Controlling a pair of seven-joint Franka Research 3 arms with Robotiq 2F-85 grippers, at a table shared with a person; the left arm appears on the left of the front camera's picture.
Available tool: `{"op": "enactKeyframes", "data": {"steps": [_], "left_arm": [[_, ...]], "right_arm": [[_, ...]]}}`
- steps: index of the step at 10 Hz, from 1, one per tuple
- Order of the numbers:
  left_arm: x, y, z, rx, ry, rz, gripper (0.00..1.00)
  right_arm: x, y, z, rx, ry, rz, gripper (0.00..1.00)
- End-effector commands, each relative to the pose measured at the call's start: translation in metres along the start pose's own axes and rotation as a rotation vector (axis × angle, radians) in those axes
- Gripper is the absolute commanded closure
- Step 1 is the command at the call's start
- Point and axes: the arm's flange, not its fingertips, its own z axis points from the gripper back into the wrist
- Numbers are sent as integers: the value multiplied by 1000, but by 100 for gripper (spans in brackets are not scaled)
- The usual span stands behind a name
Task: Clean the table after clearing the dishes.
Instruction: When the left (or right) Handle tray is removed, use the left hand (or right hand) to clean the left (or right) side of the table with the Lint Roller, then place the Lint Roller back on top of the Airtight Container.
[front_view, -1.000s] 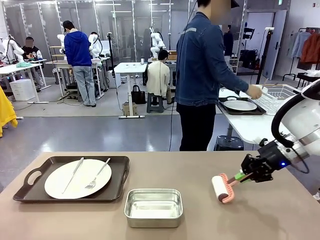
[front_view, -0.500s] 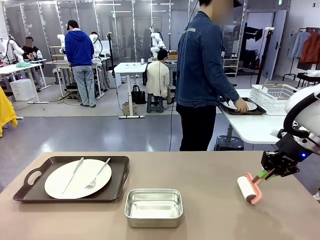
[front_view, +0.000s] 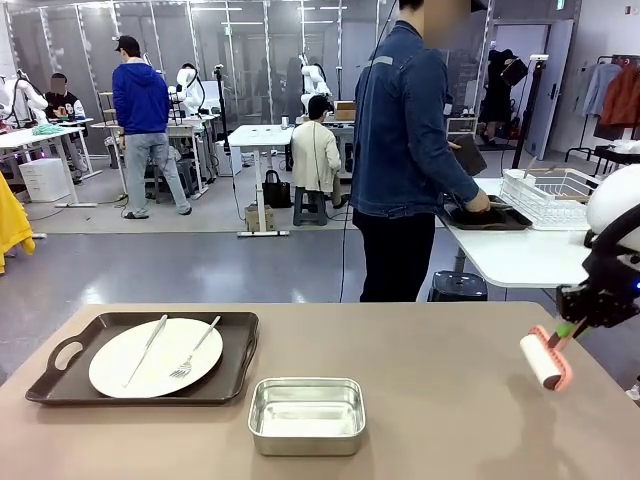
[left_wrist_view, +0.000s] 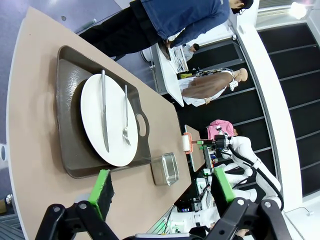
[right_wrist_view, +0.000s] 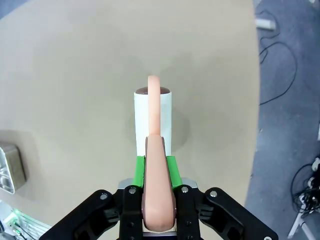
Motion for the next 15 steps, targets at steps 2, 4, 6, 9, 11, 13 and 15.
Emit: {"op": "enactKeyframes", "data": {"steps": [2, 4, 6, 9, 11, 13, 15], "left_arm": [[-2, -1, 3, 0, 9, -13, 0], [-2, -1, 3, 0, 9, -13, 0], [-2, -1, 3, 0, 9, -13, 0], [-2, -1, 3, 0, 9, -13, 0], [-2, -1, 3, 0, 9, -13, 0], [-2, -1, 3, 0, 9, -13, 0], [-2, -1, 3, 0, 9, -13, 0]], "right_arm": [[-20, 24, 57, -38, -98, 26, 80], [-29, 33, 62, 7, -96, 51, 80], [-11, 20, 65, -18, -111, 58, 80], [-11, 20, 65, -18, -111, 58, 80], [-11, 20, 65, -18, -111, 58, 80], [-11, 20, 65, -18, -111, 58, 80], [-11, 20, 65, -18, -111, 58, 80]]}}
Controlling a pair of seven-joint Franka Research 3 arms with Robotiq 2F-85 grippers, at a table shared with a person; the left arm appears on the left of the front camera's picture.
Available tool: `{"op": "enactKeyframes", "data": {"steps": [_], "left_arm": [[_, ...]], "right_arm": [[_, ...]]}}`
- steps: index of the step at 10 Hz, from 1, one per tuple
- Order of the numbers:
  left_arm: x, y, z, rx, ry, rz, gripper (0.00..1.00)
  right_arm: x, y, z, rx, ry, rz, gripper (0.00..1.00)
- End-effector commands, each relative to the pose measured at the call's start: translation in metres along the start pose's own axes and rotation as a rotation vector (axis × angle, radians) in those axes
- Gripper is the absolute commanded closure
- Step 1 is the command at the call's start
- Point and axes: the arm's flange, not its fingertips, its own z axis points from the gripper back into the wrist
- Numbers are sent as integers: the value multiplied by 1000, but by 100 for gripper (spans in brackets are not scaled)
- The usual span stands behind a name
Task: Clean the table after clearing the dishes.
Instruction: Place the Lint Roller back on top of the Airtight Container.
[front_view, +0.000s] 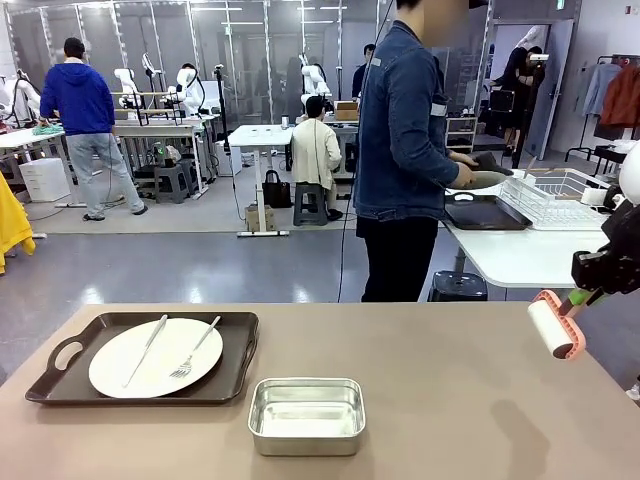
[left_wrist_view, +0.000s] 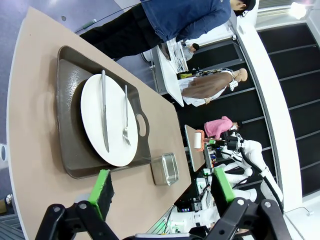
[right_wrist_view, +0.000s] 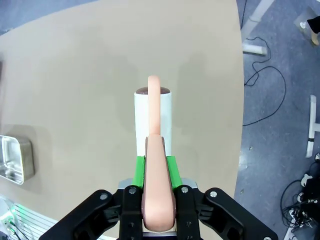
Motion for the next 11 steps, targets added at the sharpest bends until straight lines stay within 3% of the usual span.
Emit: {"op": "enactKeyframes", "data": {"steps": [1, 3, 4, 6, 8, 10, 11], "left_arm": [[-2, -1, 3, 0, 8, -13, 0], [-2, -1, 3, 0, 8, -13, 0], [-2, -1, 3, 0, 8, -13, 0], [-2, -1, 3, 0, 8, -13, 0], [-2, -1, 3, 0, 8, -13, 0], [-2, -1, 3, 0, 8, -13, 0], [-2, -1, 3, 0, 8, -13, 0]], "right_arm": [[3, 1, 2, -10, -7, -1, 80], [0, 0, 0, 0, 0, 0, 80], [1, 26, 22, 75, -50, 183, 80], [-9, 116, 64, 196, -49, 490, 80], [-16, 203, 73, 233, -7, 744, 80], [-27, 301, 53, 134, 50, 954, 80], [-29, 337, 43, 86, 33, 1034, 80]]}}
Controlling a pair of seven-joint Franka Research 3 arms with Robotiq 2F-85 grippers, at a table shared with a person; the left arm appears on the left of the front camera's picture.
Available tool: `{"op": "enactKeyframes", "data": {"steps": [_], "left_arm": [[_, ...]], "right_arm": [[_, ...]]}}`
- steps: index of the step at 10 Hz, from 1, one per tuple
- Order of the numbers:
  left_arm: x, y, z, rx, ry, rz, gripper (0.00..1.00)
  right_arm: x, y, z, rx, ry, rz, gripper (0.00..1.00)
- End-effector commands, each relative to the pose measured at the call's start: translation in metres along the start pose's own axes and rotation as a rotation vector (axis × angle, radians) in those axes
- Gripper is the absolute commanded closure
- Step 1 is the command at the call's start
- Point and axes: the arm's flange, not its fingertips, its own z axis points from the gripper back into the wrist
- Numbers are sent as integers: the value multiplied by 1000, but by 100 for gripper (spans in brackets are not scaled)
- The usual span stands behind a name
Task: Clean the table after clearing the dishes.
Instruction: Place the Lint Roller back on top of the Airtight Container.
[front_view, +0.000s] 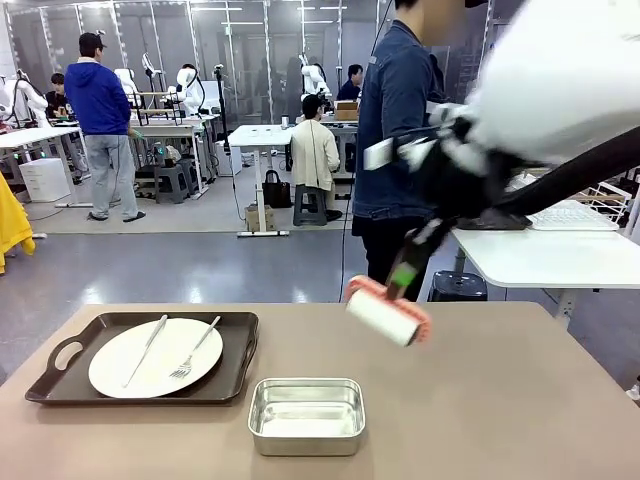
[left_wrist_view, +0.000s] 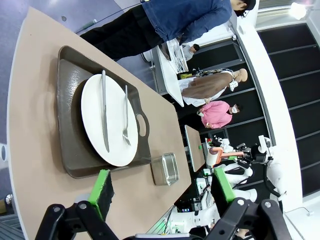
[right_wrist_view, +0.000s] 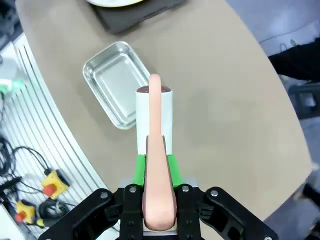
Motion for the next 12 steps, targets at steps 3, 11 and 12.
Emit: {"op": "enactKeyframes", "data": {"steps": [3, 11, 12], "left_arm": [[-2, -2, 3, 0, 8, -13, 0], [-2, -2, 3, 0, 8, -13, 0], [-2, -2, 3, 0, 8, -13, 0]], "right_arm": [[88, 46, -64, -76, 107, 313, 80], [102, 76, -104, -38, 164, 322, 80], [104, 79, -119, 39, 165, 374, 80]]}}
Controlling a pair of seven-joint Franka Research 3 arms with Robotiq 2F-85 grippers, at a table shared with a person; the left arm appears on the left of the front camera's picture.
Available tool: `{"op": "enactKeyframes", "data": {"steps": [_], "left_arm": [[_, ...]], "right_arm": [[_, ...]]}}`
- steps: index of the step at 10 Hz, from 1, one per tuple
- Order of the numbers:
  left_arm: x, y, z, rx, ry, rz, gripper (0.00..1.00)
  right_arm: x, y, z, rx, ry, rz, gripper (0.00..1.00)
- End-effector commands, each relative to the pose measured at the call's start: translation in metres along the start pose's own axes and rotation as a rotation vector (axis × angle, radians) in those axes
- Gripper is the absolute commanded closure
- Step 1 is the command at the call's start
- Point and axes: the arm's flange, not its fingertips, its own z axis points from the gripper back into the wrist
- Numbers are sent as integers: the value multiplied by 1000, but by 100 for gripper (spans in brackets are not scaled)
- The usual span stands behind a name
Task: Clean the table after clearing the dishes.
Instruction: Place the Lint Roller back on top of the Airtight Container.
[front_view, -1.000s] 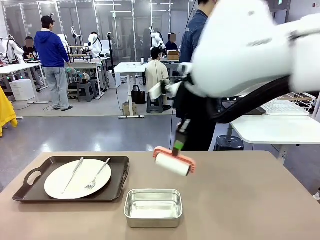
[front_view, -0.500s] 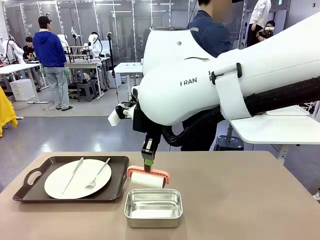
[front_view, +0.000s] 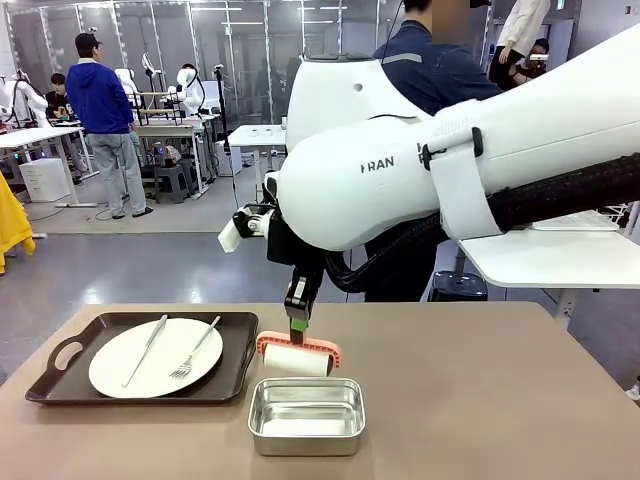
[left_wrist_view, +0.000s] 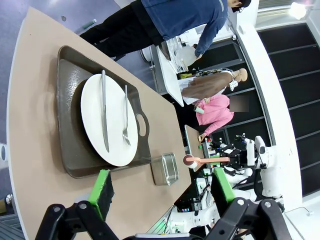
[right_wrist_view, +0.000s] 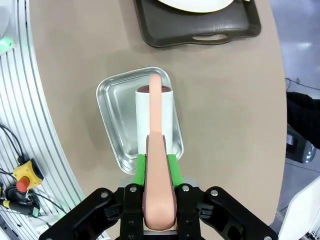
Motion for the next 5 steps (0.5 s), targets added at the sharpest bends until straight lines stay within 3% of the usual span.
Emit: {"op": "enactKeyframes", "data": {"steps": [1, 5], "left_arm": [[-2, -1, 3, 0, 9, -13, 0], [-2, -1, 3, 0, 9, -13, 0]], "right_arm": [[6, 2, -21, 96, -16, 78, 80], [8, -8, -59, 153, 65, 169, 80]]}}
